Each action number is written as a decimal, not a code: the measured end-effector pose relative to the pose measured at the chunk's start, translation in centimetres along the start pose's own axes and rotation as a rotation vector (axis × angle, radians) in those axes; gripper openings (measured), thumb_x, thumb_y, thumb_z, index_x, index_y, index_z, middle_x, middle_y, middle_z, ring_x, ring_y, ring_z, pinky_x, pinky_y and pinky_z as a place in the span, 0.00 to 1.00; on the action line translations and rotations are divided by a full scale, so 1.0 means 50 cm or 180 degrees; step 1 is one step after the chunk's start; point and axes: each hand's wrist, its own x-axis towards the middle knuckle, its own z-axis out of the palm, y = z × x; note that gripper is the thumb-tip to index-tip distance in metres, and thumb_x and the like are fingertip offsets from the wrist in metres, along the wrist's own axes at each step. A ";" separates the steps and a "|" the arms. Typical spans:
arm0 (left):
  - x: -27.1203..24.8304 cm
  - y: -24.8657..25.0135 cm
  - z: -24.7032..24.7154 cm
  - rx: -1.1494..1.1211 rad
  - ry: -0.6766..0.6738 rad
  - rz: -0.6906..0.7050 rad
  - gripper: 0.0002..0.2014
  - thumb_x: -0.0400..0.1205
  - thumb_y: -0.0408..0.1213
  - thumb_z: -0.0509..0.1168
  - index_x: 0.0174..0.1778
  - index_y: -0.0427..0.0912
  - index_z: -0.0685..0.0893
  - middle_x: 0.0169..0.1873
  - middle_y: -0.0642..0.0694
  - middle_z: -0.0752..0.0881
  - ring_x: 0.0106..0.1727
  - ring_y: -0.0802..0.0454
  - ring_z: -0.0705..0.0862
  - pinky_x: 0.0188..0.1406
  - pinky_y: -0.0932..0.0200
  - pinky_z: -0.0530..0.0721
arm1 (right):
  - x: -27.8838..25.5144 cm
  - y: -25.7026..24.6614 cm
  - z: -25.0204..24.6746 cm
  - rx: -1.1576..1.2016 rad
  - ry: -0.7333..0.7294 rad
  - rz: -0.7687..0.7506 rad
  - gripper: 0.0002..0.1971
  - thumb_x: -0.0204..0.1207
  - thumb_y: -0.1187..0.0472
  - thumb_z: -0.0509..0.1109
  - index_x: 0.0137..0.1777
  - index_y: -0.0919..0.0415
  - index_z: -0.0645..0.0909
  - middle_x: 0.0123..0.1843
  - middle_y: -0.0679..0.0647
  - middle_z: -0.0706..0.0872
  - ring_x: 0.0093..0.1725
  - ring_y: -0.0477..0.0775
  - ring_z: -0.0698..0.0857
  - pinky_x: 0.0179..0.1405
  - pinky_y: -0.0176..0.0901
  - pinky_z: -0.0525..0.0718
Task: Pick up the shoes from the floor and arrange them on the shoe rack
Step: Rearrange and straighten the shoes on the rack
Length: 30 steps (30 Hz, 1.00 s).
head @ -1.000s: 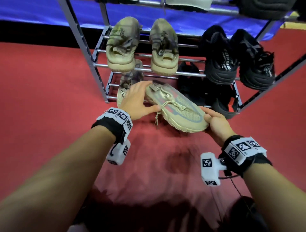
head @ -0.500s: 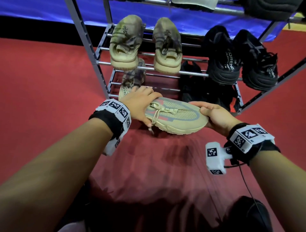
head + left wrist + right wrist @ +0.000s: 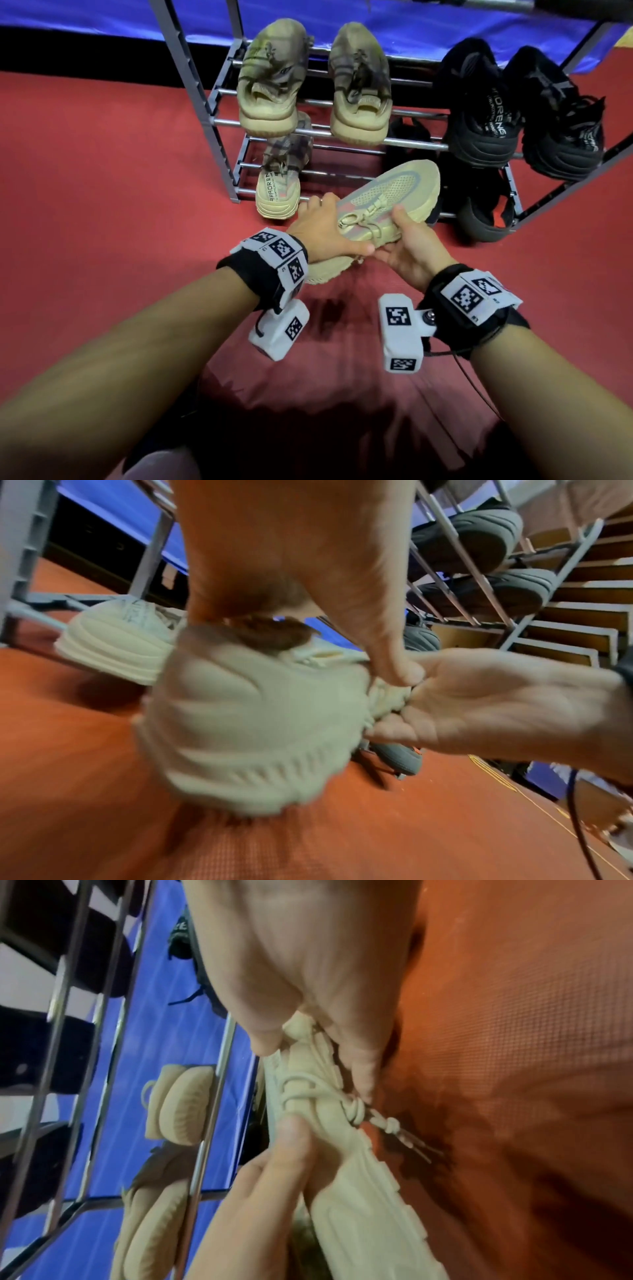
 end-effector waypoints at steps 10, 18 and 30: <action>-0.033 -0.047 -0.044 -0.2235 -0.2180 -0.0536 0.20 0.86 0.40 0.56 0.75 0.53 0.65 0.56 0.46 0.83 0.52 0.45 0.85 0.49 0.39 0.84 | -0.005 -0.008 -0.053 0.0262 -0.0236 0.0015 0.18 0.87 0.52 0.51 0.68 0.60 0.74 0.51 0.55 0.91 0.43 0.52 0.92 0.38 0.46 0.91; -0.048 -0.143 -0.037 -0.3056 -0.2051 -0.0677 0.23 0.79 0.31 0.64 0.68 0.56 0.72 0.53 0.46 0.85 0.46 0.50 0.89 0.40 0.46 0.90 | -0.009 0.041 -0.020 -0.0930 -0.0028 0.0499 0.22 0.83 0.42 0.54 0.43 0.60 0.79 0.34 0.55 0.78 0.29 0.52 0.76 0.29 0.42 0.71; 0.033 -0.042 -0.025 -0.3203 -0.0543 -0.0898 0.22 0.86 0.39 0.59 0.76 0.50 0.66 0.58 0.48 0.85 0.50 0.52 0.86 0.46 0.50 0.87 | 0.043 0.056 0.032 -0.1246 -0.0146 0.0299 0.23 0.82 0.53 0.64 0.72 0.65 0.70 0.42 0.53 0.83 0.36 0.49 0.83 0.36 0.36 0.85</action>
